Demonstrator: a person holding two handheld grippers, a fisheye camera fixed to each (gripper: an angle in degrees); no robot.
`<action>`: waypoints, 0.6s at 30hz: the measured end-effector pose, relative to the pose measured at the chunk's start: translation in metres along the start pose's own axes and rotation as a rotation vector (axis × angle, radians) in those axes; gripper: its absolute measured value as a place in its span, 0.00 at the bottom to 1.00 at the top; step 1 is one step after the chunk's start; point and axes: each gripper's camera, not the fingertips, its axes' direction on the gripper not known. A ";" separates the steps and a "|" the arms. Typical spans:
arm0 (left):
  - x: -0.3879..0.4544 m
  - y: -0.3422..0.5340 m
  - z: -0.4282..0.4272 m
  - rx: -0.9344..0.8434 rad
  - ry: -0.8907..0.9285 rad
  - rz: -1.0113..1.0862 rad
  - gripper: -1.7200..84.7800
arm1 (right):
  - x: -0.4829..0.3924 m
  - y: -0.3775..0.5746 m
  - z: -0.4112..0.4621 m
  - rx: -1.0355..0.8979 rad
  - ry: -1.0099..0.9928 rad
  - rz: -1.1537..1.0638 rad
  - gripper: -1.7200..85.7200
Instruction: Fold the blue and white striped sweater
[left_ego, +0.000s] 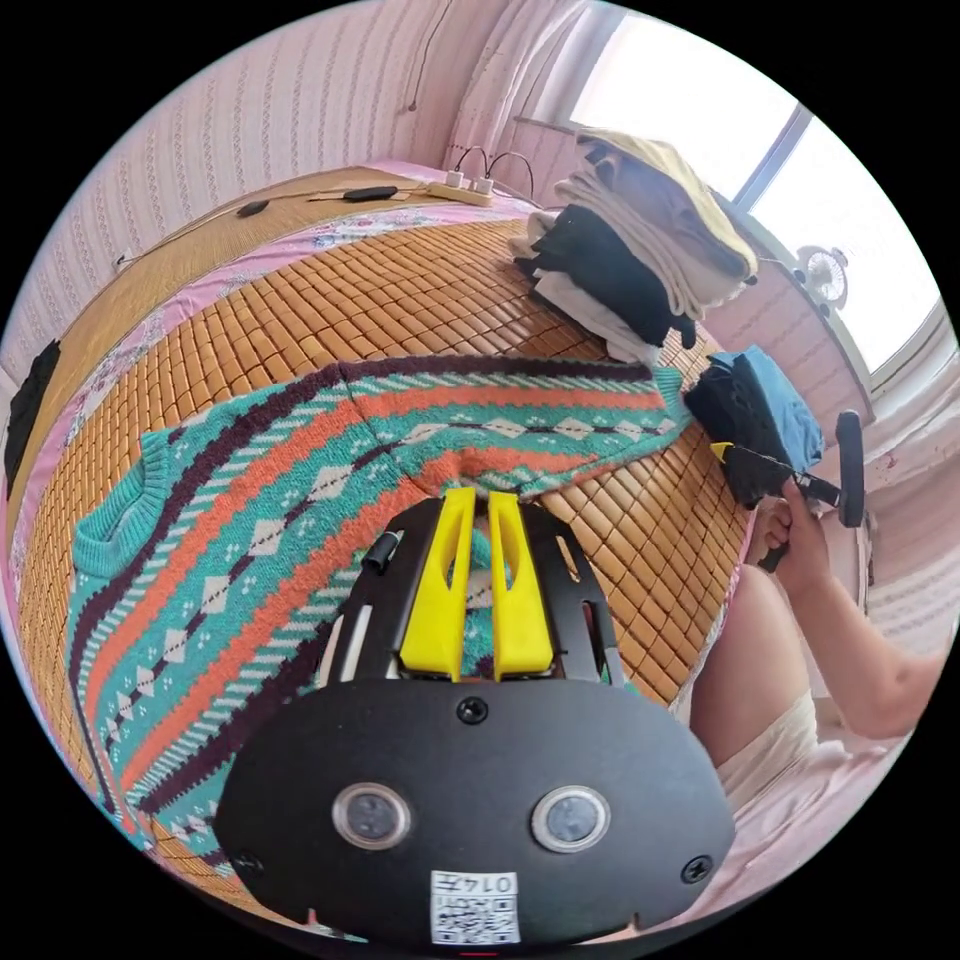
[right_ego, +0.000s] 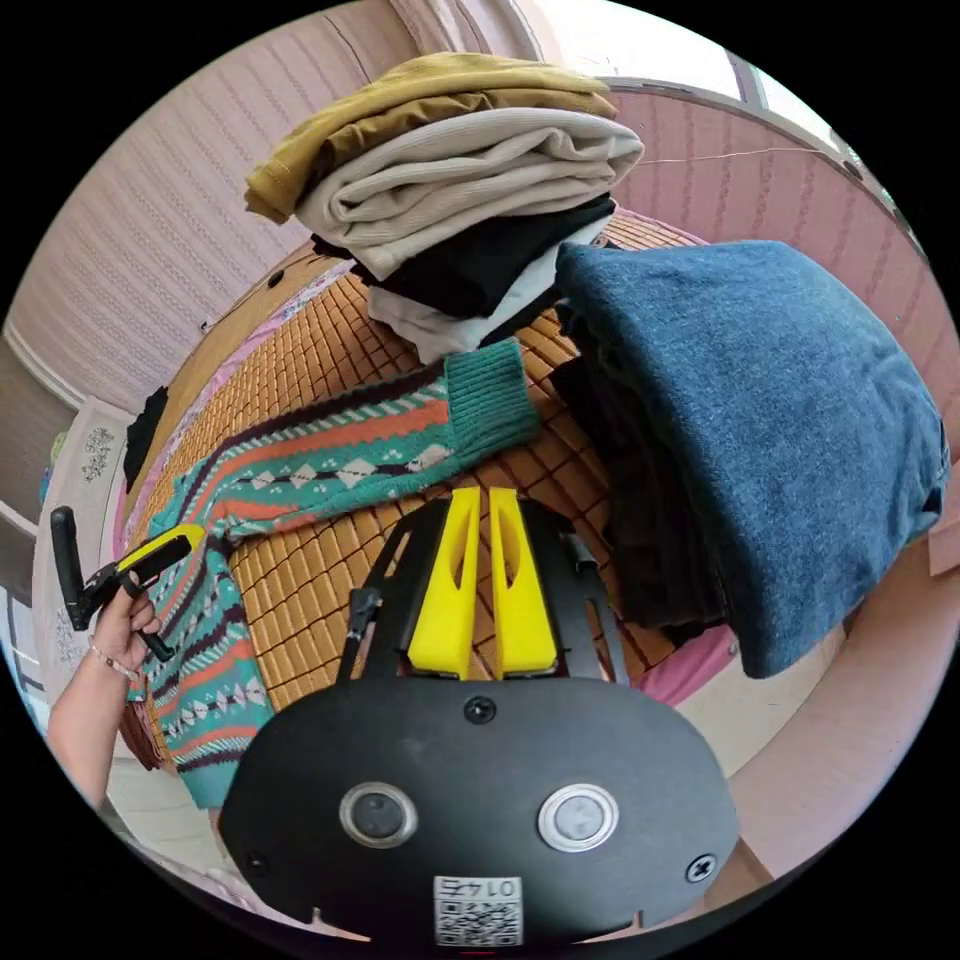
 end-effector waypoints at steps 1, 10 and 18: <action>0.005 0.019 -0.021 0.011 0.008 0.015 0.04 | -0.004 0.005 -0.005 0.001 -0.005 -0.021 0.05; 0.024 0.234 -0.158 -0.095 -0.168 -0.195 0.09 | -0.171 0.151 -0.011 -0.256 -0.245 -0.676 0.14; -0.028 0.354 -0.254 -0.091 -0.386 -0.637 0.14 | -0.263 0.235 0.035 -0.401 -0.171 -0.836 0.08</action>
